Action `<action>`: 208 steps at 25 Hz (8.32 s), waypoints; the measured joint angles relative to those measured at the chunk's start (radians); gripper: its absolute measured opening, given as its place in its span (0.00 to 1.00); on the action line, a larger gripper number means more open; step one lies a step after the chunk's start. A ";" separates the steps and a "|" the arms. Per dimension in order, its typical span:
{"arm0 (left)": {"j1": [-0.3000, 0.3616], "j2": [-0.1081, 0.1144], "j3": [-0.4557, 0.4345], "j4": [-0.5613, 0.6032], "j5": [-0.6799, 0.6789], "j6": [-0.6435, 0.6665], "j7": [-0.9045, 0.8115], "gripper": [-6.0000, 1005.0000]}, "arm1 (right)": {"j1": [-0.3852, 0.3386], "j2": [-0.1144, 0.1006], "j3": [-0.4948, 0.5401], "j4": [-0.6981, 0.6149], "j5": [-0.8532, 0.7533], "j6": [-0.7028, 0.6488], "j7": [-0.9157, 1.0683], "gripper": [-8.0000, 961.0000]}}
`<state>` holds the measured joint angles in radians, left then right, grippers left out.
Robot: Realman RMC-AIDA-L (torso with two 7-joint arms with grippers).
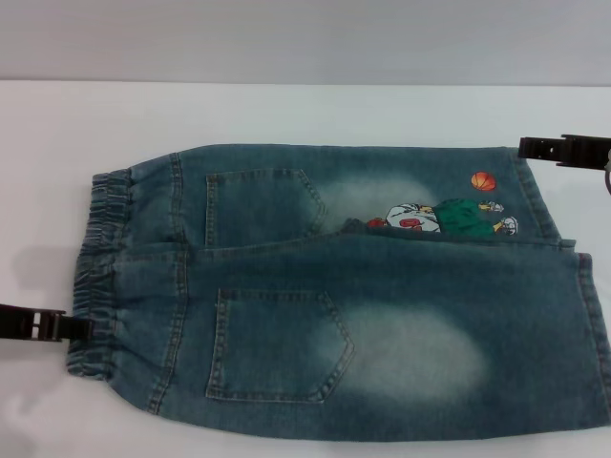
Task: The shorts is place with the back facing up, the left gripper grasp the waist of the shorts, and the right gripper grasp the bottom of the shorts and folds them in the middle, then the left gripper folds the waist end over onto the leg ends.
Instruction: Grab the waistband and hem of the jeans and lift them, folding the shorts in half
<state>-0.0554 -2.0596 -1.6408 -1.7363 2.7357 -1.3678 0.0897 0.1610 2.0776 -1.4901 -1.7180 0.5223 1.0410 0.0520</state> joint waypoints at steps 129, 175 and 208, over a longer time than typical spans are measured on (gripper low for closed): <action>-0.205 -0.002 0.154 0.055 0.038 -0.033 -0.153 0.14 | -0.004 0.000 -0.015 -0.013 -0.016 0.418 -0.077 0.79; -0.252 -0.002 0.167 0.116 0.033 -0.004 -0.142 0.13 | -0.088 0.007 -0.029 -0.106 -0.125 0.566 -0.069 0.79; -0.278 -0.002 0.168 0.146 0.022 0.021 -0.135 0.12 | -0.103 0.008 -0.063 -0.097 -0.135 0.578 -0.044 0.77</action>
<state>-0.3329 -2.0616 -1.4727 -1.5903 2.7580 -1.3465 -0.0454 0.0576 2.0858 -1.5530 -1.8150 0.3870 1.6186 0.0081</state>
